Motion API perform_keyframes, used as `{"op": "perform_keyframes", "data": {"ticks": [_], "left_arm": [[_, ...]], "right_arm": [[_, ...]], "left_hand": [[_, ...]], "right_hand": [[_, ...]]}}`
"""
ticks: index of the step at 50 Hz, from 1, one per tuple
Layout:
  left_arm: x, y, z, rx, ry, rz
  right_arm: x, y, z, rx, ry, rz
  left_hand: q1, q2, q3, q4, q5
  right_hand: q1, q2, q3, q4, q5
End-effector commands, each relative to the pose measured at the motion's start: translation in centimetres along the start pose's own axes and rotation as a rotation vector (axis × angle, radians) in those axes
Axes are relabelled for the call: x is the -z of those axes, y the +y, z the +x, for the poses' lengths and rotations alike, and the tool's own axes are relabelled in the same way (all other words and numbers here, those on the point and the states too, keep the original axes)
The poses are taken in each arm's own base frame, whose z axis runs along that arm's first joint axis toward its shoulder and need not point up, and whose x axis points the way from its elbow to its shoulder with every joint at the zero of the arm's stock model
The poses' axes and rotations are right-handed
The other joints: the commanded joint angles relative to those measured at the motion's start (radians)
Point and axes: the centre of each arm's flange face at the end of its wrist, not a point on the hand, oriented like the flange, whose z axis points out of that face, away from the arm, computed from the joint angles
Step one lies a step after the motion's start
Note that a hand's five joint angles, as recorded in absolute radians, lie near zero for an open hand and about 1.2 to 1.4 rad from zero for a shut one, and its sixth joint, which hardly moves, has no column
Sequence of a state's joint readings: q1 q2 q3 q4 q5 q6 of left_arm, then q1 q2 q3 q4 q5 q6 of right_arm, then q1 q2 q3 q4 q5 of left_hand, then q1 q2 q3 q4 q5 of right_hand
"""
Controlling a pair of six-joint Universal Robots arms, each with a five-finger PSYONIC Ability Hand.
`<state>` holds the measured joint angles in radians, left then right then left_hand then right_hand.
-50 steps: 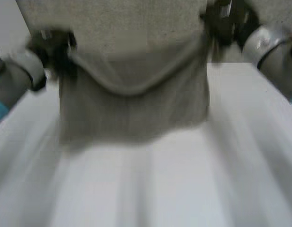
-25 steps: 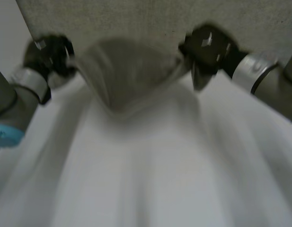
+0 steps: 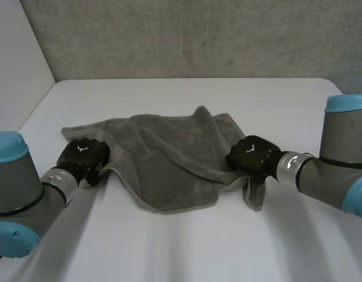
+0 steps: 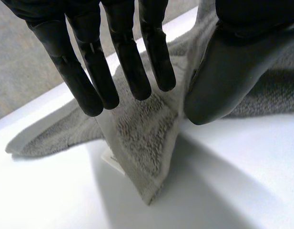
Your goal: Fold the towel.
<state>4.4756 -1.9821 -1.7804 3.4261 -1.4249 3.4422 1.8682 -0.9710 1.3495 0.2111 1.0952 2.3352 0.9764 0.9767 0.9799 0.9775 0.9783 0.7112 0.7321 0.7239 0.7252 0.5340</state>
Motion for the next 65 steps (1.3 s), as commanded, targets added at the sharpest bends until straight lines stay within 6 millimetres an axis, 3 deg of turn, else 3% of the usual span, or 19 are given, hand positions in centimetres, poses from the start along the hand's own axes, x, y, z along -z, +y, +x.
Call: {"op": "perform_keyframes", "data": {"ticks": [1,10,20,36,43,51,53,55,60,65], "left_arm": [[0.6,-0.3,0.2,0.003,0.002,0.012],[0.7,0.1,-0.1,0.010,-0.006,-0.004],[0.4,0.0,-0.3,0.008,-0.017,0.018],[0.6,0.3,-0.2,0.009,-0.012,0.008],[0.6,0.3,-0.2,0.010,-0.013,0.007],[0.6,0.4,-0.2,0.010,-0.012,0.004],[0.6,0.4,-0.1,0.010,-0.011,0.004],[0.6,0.5,-0.1,0.010,-0.010,0.001],[0.7,0.5,0.0,0.010,-0.006,-0.004],[1.0,0.6,0.1,0.013,-0.003,-0.011]], "right_arm": [[2.6,-0.8,0.2,-0.173,0.070,0.027],[5.3,0.8,-0.9,-0.453,0.161,0.015],[5.9,2.0,-2.0,-0.674,0.195,0.074],[3.8,2.3,-1.1,-0.648,0.311,0.113],[2.2,2.5,-2.2,-0.636,0.306,0.097],[2.4,2.5,-3.0,-0.635,0.314,0.078],[2.5,2.4,-3.1,-0.634,0.313,0.078],[3.0,1.9,-3.4,-0.630,0.309,0.087],[3.6,1.6,-3.6,-0.629,0.307,0.096],[3.5,1.3,-4.2,-0.652,0.286,0.104]], "left_hand": [[-0.161,-0.161,-0.164,-0.162,-0.337],[-0.176,-0.176,-0.179,-0.177,-0.352],[-0.176,-0.176,-0.179,-0.177,-0.352],[-0.170,-0.170,-0.173,-0.171,-0.346],[-0.152,-0.153,-0.156,-0.153,-0.329],[-0.161,-0.161,-0.164,-0.162,-0.337],[-0.182,-0.182,-0.185,-0.183,-0.358],[-0.398,-0.398,-0.401,-0.399,-0.574],[-0.630,-0.631,-0.634,-0.631,-0.807],[-0.640,-0.640,-0.643,-0.641,-0.816]], "right_hand": [[-0.136,-0.157,-0.148,-0.150,-0.133],[-0.139,-0.160,-0.152,-0.153,-0.136],[-0.133,-0.154,-0.146,-0.147,-0.130],[-0.039,-0.060,-0.052,-0.053,-0.036],[0.061,0.040,0.048,0.047,0.063],[-0.015,-0.036,-0.028,-0.029,-0.012],[-0.104,-0.125,-0.116,-0.118,-0.101],[-0.250,-0.271,-0.263,-0.264,-0.247],[-0.253,-0.274,-0.266,-0.267,-0.251],[-0.236,-0.257,-0.248,-0.250,-0.233]]}}
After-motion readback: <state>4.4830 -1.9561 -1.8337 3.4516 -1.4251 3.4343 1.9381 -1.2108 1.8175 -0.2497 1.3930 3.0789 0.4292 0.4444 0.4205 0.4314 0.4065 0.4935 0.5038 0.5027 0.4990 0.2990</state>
